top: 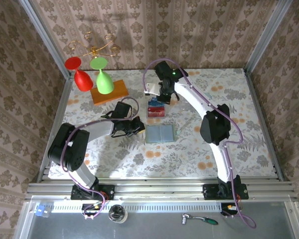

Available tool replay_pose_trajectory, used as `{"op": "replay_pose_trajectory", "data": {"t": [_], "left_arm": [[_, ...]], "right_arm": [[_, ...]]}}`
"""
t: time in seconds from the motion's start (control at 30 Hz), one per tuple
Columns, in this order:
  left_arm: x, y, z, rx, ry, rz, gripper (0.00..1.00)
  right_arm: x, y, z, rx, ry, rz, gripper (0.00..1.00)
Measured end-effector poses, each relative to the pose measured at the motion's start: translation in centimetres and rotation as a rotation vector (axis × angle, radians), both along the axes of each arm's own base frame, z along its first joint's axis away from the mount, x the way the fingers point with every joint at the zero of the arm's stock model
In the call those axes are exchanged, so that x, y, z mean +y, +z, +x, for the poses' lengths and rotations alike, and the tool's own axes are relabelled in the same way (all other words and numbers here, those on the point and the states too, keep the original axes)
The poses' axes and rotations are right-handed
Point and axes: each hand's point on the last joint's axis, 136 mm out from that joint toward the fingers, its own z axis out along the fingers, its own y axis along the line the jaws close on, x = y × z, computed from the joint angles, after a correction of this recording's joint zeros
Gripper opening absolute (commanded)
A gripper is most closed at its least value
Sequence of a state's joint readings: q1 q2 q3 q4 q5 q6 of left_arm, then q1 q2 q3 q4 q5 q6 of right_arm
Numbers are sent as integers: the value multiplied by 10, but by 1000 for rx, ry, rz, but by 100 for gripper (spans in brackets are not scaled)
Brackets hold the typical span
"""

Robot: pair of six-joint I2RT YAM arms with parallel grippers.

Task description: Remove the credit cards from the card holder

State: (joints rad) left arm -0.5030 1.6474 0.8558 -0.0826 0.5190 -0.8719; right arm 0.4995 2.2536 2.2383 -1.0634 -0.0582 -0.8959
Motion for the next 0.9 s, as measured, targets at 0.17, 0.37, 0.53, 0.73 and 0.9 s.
{"op": "replay_pose_trajectory", "data": {"t": [0.17, 0.37, 0.53, 0.73, 0.9], "left_arm": [[0, 8, 1, -17, 9, -8, 6], [1, 8, 1, -17, 14, -5, 6], [2, 7, 0, -12, 14, -2, 6], [3, 5, -2, 2, 14, 6, 7], [3, 5, -2, 2, 14, 6, 7]], "right_arm": [[6, -7, 14, -6, 16, -9, 0], [9, -19, 19, 7, 24, -20, 3], [6, -31, 21, 14, 36, -52, 8], [3, -33, 24, 2, 27, -77, 19], [2, -33, 26, -7, 14, -79, 19]]}}
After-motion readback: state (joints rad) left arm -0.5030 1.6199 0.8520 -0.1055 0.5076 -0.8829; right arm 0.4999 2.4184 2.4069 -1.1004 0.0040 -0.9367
